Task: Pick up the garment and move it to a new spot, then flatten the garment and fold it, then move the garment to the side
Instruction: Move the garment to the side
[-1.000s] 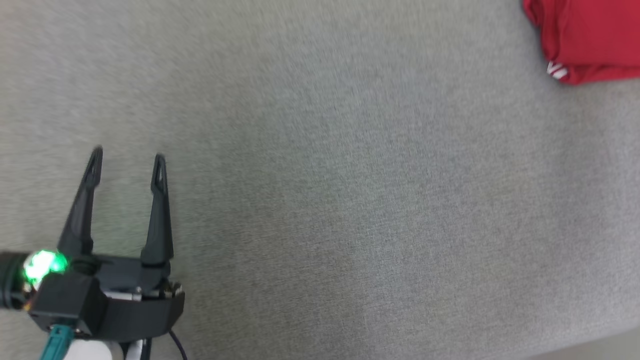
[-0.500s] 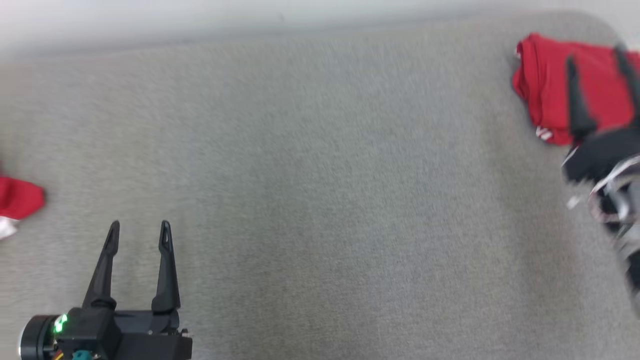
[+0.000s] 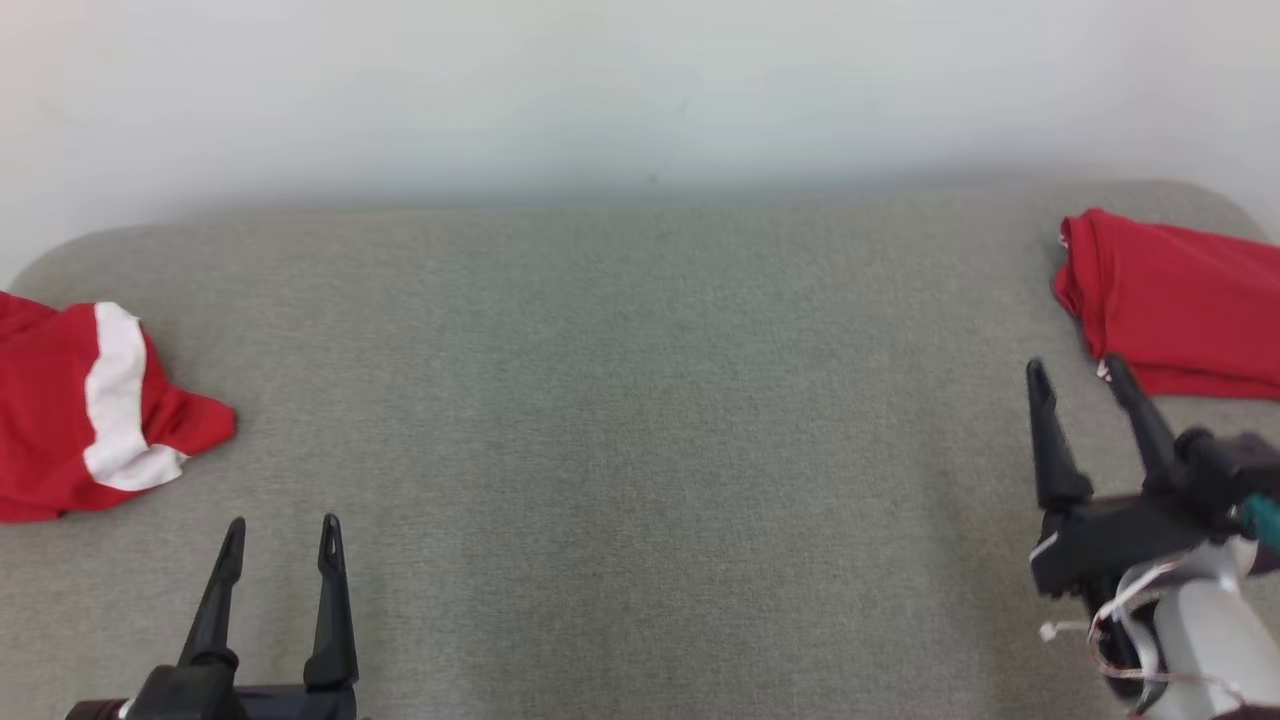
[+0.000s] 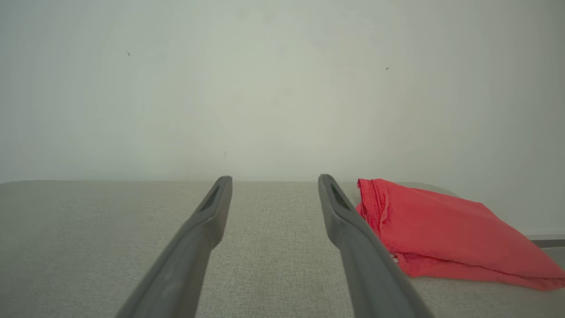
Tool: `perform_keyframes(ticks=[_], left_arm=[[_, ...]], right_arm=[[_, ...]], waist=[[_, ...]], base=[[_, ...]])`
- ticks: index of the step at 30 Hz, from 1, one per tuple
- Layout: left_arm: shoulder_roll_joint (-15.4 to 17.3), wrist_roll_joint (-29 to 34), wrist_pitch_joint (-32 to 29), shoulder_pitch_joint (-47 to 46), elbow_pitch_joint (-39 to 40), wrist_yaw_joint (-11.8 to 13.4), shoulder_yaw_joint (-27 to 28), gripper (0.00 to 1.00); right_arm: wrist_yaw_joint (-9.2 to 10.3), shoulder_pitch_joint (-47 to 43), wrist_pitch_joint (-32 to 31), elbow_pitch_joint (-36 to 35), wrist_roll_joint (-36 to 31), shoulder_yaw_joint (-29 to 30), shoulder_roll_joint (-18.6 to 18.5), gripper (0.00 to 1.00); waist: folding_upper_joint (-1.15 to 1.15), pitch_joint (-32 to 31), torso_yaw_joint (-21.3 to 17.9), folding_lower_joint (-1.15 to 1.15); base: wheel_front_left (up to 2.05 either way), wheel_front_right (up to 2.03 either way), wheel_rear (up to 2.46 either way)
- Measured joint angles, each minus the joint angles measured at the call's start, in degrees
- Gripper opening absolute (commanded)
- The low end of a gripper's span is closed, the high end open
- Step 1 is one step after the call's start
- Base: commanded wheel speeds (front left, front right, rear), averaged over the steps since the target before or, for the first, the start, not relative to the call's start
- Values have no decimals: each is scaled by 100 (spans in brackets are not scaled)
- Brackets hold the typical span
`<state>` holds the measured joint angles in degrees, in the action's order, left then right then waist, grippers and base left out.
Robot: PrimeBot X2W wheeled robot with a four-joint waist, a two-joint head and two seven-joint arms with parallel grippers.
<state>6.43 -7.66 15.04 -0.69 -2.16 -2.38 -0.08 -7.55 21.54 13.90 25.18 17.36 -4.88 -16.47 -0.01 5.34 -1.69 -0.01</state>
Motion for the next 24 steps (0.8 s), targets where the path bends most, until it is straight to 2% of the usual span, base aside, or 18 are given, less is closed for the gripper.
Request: perform_keyframes(ticks=[12, 24], left_arm=[[21, 3, 0, 186, -311, -67, 33, 100], [89, -64, 0, 252, -448, -126, 74, 100]], right_arm=[[0, -1540, -271, -1160, -204, 508, 832, 100], [0, -2359, -516, -1971, -390, 664, 1265, 100]], waist=[[1, -500, 358, 1], [1, -680, 522, 1]], base=[[0, 0, 0], [0, 0, 0]])
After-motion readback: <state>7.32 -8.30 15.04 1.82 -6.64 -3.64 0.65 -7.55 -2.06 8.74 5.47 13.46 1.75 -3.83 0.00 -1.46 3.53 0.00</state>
